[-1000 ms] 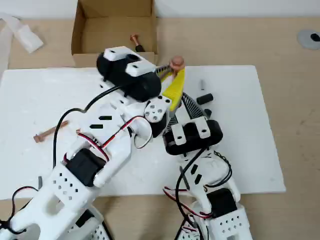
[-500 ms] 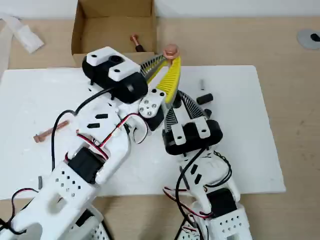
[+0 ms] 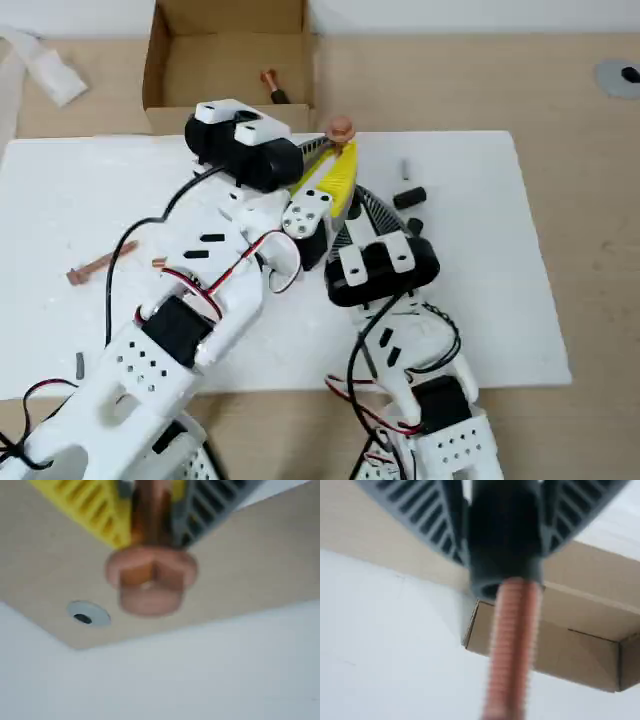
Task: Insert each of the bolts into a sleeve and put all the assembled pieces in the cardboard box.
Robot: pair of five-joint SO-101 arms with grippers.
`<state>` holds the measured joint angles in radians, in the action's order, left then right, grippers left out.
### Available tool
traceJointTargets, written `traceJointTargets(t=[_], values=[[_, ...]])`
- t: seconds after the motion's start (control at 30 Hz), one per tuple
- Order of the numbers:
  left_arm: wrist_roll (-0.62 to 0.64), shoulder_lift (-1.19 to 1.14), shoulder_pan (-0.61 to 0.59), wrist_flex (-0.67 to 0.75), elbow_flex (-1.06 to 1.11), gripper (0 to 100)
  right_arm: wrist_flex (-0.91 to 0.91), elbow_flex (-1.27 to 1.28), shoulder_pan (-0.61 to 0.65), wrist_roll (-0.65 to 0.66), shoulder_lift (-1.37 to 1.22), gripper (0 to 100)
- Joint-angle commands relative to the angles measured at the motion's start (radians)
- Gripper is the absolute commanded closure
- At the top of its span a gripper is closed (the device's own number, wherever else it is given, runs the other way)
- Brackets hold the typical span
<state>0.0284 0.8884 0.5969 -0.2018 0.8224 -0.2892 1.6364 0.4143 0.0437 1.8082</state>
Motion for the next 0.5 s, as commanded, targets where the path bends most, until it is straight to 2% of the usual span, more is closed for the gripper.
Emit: traceJointTargets(t=[0.0, 0.47], values=[[0.032, 0.021, -0.029, -0.021, -0.080, 99, 0.032, -0.008, 0.008, 0.000, 0.113, 98.8], [0.043, 0.021, -0.029, -0.002, -0.071, 99, 0.032, -0.012, 0.012, 0.000, 0.113, 98.8]])
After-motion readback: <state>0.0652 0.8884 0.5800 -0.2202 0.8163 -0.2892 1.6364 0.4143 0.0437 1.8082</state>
